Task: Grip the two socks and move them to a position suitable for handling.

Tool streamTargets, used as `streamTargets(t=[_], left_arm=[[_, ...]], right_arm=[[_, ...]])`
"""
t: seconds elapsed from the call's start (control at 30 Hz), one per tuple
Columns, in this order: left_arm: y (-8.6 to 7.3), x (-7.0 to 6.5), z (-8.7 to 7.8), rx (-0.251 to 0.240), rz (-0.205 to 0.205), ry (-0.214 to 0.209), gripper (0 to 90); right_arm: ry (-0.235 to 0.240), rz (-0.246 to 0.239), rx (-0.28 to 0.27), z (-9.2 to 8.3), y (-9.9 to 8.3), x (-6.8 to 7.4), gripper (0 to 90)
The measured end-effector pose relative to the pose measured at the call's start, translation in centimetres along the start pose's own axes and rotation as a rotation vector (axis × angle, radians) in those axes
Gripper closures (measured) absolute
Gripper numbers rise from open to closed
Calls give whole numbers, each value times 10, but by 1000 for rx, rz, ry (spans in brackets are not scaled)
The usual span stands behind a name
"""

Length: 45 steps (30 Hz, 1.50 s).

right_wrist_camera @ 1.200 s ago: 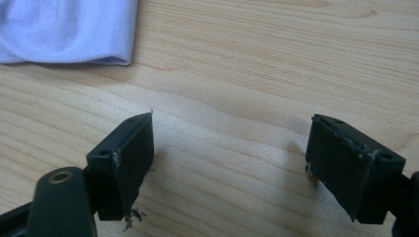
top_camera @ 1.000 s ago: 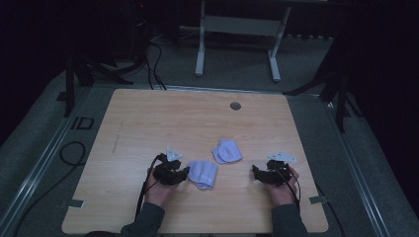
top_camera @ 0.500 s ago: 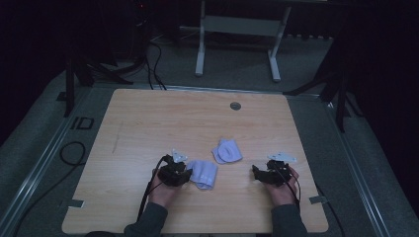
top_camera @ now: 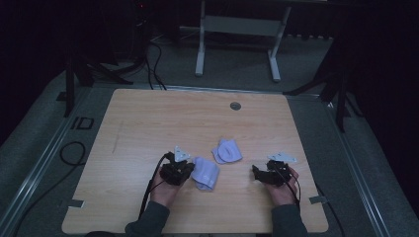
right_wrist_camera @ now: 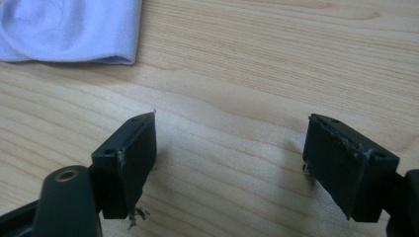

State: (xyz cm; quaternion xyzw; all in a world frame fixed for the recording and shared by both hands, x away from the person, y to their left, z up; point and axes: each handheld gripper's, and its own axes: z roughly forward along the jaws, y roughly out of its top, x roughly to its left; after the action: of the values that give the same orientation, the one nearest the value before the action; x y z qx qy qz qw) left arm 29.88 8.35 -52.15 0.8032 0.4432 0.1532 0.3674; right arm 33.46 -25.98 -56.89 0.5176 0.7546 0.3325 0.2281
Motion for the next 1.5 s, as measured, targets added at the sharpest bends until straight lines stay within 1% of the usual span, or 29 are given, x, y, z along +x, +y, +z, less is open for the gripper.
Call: streamTargets(t=[0.07, 0.1, 0.2, 0.4, 0.43, 0.47, 0.5, 0.53, 0.63, 1.0, 1.03, 1.07, 1.1, 1.17, 1.2, 1.27, 1.33, 1.47, 1.5], left_arm=[[0, 0, 0, 0, 0, 0, 873], [6, -6, -4, -18, 12, -17, 873], [14, -13, -8, -37, 25, -37, 873], [27, -27, -11, -54, 61, -68, 873], [29, -30, -11, -57, 63, -73, 873], [29, -30, -11, -57, 63, -73, 873], [31, -35, -11, -56, 81, -81, 873], [32, -37, -11, -59, 83, -86, 873], [33, -46, -8, -56, 98, -99, 872], [29, -81, 13, -14, 159, -169, 870], [29, -84, 14, -11, 167, -173, 870], [29, -84, 14, -11, 167, -173, 870], [28, -89, 15, -4, 184, -184, 870], [27, -95, 16, 3, 201, -198, 865], [27, -98, 16, 5, 204, -213, 861], [26, -101, 16, 3, 216, -236, 835], [26, -102, 15, -4, 221, -242, 767], [27, -97, 12, -17, 212, -244, 732], [27, -95, 11, -22, 212, -239, 726]], right_arm=[[0, -1, 0, 0, 0, 0, 210], [1, -1, -1, 0, 0, 0, 212], [2, -2, -1, 0, 0, 0, 220], [5, -4, 3, -1, 0, -1, 237], [6, -5, 3, -1, 0, -1, 238], [6, -5, 3, -1, 0, -1, 238], [6, -6, 4, -1, 0, -1, 238], [6, -7, 5, -1, 0, -1, 247], [5, -6, 5, -2, 0, -2, 265], [8, -4, 6, -3, 0, -3, 265], [8, -4, 7, -3, 0, -3, 265], [8, -4, 7, -3, 0, -3, 265], [8, -5, 6, -3, 0, -3, 265], [9, -6, 6, -3, 0, -3, 264], [9, -6, 5, -3, 0, -4, 264], [10, -7, 5, -3, 0, -4, 263], [10, -8, 5, -3, 0, -4, 263], [11, -9, 4, -3, 0, -4, 262], [11, -9, 3, -2, 0, -4, 262]])
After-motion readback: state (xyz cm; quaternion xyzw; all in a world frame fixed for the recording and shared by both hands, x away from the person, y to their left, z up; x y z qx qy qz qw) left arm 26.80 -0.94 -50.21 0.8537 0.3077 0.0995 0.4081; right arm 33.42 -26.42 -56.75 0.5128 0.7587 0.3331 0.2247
